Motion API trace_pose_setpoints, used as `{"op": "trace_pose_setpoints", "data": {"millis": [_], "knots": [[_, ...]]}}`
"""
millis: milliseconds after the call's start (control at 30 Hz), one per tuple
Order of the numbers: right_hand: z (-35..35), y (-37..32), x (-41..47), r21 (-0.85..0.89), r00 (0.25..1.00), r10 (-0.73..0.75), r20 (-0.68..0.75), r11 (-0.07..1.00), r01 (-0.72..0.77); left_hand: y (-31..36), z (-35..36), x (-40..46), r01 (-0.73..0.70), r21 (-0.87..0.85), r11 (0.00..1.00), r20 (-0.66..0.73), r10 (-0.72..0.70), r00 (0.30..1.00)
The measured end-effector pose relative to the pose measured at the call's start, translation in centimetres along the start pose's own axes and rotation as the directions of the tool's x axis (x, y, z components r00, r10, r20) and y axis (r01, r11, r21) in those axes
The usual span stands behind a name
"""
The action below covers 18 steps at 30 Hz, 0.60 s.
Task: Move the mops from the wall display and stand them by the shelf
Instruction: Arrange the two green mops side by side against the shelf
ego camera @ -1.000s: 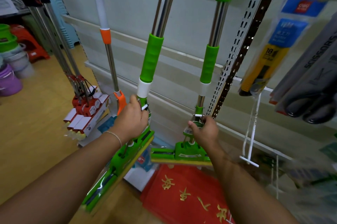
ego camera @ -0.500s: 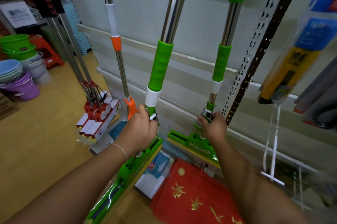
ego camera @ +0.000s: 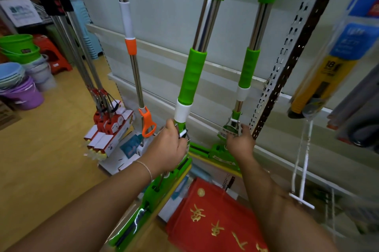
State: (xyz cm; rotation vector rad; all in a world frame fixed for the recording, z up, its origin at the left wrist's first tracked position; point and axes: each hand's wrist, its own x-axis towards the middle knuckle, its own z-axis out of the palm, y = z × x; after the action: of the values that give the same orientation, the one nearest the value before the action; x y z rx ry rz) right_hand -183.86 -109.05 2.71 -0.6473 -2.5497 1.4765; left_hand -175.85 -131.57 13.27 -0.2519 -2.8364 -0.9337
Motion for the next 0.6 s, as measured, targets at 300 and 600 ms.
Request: {"op": "trace_pose_setpoints", "data": {"millis": [300,600], "knots": [[-0.1,-0.2,-7.5,0.027,0.962,-0.238,0.136,0.971,0.237,1.8,0.4,0.2,0.052,-0.014,0.999,0.078,-0.051,0.996],[2.0,0.1,-11.2,0.244,0.718,-0.268,0.642,0.960,0.140,2.1,0.7,0.4,0.033,-0.072,0.997,0.115,-0.025,0.993]]}}
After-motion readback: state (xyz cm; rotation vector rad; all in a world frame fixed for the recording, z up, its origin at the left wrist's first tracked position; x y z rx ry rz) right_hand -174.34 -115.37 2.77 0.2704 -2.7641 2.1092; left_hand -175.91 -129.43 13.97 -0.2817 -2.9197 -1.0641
